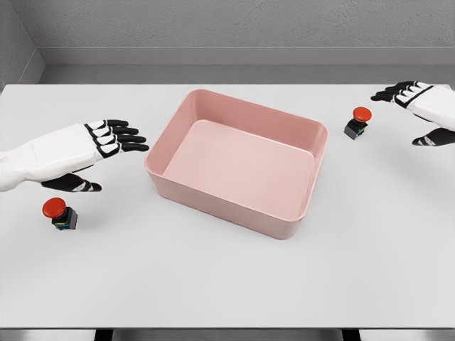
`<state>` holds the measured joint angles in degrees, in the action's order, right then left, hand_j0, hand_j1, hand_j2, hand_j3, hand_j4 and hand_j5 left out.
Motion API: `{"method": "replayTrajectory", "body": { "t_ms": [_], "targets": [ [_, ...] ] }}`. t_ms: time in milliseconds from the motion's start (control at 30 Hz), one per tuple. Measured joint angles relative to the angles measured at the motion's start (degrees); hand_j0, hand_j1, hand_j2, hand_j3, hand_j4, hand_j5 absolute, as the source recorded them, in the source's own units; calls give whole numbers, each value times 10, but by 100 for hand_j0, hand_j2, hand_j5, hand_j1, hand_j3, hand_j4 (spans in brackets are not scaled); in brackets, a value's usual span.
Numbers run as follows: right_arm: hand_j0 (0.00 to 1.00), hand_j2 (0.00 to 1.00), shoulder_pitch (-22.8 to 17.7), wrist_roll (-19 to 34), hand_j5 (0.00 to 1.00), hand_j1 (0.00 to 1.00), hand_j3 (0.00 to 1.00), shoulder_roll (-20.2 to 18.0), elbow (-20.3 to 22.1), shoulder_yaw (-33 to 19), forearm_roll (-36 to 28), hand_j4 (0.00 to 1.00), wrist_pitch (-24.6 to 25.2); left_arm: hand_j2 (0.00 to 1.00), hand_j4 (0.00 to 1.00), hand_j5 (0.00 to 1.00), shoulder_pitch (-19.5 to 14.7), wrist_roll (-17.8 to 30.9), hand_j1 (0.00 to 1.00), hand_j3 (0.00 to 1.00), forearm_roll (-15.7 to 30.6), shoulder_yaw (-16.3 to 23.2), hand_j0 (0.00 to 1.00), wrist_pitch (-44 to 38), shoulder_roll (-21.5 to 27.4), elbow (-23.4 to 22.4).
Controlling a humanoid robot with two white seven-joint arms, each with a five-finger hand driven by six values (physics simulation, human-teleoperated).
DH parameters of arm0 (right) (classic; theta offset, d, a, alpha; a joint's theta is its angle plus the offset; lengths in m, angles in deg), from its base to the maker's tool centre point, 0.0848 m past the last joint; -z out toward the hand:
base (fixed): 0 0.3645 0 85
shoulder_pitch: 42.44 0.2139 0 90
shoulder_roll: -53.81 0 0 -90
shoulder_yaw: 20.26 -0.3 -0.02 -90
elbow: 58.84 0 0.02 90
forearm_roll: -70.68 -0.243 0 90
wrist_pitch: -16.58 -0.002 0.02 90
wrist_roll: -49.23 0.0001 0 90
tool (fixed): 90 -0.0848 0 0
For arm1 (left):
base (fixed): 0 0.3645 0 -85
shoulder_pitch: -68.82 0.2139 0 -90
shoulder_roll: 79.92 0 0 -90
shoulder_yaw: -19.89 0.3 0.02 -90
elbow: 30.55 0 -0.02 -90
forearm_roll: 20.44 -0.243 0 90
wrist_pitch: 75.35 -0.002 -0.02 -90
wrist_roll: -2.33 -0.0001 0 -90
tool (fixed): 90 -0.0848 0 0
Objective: Put the industrial switch in the basket with both arms
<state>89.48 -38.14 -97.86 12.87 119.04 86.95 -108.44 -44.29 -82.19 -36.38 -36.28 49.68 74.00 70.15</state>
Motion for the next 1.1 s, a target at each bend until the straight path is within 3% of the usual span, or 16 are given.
{"method": "replayTrajectory", "body": {
  "t_ms": [200,433,567,800,1100],
  "targets": [
    [100,100,20,0,100,100,100,20,-12,-9,30,100,0,100,100,100,-9,1,100,100,-1,3,100,0,12,-9],
    [100,100,18,3,100,100,100,53,-28,-31,76,100,0,100,100,100,-29,2,100,100,-2,7,100,0,132,-10],
    [100,100,22,54,100,100,100,75,-30,-32,82,100,0,100,100,100,-30,45,100,100,-8,6,100,0,163,-9],
    [100,100,83,171,100,100,100,124,-77,-30,90,100,0,100,100,100,-29,69,100,100,-66,23,100,0,172,-8],
    [100,100,133,194,100,100,100,205,-195,-1,134,100,-1,100,100,100,-22,71,100,100,-104,75,100,0,138,-21]
  ]
}}
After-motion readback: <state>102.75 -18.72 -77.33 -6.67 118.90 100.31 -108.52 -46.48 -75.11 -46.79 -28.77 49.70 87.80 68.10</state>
